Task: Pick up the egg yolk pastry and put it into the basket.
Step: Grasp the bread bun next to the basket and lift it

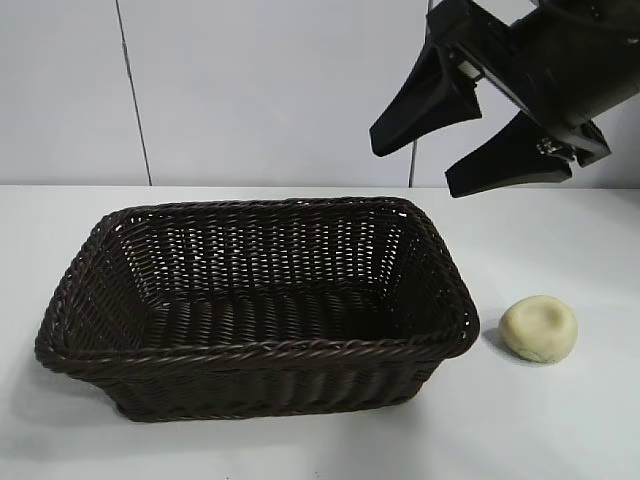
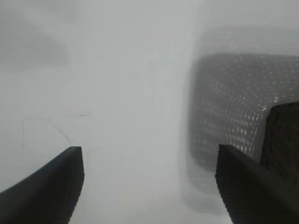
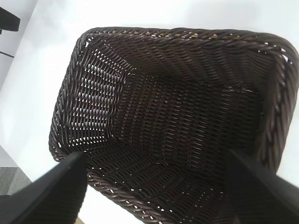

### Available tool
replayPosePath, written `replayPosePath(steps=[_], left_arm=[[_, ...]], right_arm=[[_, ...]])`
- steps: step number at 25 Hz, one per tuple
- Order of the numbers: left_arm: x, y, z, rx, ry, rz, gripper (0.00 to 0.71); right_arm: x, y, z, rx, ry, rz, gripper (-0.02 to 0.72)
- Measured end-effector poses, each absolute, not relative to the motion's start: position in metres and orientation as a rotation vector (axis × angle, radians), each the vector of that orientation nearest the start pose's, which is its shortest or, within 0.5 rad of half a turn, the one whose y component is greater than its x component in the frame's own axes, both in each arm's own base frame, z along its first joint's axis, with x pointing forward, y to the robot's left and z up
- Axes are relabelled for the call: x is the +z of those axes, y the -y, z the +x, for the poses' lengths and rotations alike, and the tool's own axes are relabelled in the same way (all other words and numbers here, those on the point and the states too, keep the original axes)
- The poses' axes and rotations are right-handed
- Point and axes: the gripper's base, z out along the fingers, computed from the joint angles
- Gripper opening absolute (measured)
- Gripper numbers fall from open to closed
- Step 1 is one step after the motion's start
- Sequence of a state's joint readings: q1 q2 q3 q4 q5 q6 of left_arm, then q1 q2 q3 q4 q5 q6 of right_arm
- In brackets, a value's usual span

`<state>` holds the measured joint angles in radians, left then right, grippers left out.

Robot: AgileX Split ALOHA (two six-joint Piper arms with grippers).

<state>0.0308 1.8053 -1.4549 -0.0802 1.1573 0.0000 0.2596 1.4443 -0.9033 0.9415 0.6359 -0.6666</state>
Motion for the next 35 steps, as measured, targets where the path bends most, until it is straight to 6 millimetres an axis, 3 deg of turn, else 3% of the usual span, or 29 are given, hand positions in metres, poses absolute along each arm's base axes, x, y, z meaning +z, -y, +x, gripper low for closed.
replayPosePath(steps=[5,10,15,21,28,35], left_arm=[[0.259,-0.004,0.358,-0.114,-3.014,-0.084,0.568],[0.277,-0.004,0.333,-0.097,-2.984,-0.064,0.568],[0.291,-0.003,0.288,-0.090,-2.958,-0.050,0.568],[0.306,-0.001,0.216,-0.083,-2.862,-0.027,0.568],[0.295,0.001,0.142,-0.070,-2.730,-0.006,0.568],[0.269,0.003,0.093,-0.063,-2.628,-0.003,0.568]], right_arm=[[0.257,-0.117,0.269,0.801,-2.426,-0.341,0.579],[0.257,-0.117,0.269,0.801,-2.426,-0.341,0.579],[0.257,-0.117,0.269,0.801,-2.426,-0.341,0.579],[0.257,-0.117,0.268,0.809,-2.432,-0.348,0.579],[0.257,-0.118,0.266,0.821,-2.439,-0.357,0.579],[0.257,-0.118,0.266,0.821,-2.441,-0.359,0.579]])
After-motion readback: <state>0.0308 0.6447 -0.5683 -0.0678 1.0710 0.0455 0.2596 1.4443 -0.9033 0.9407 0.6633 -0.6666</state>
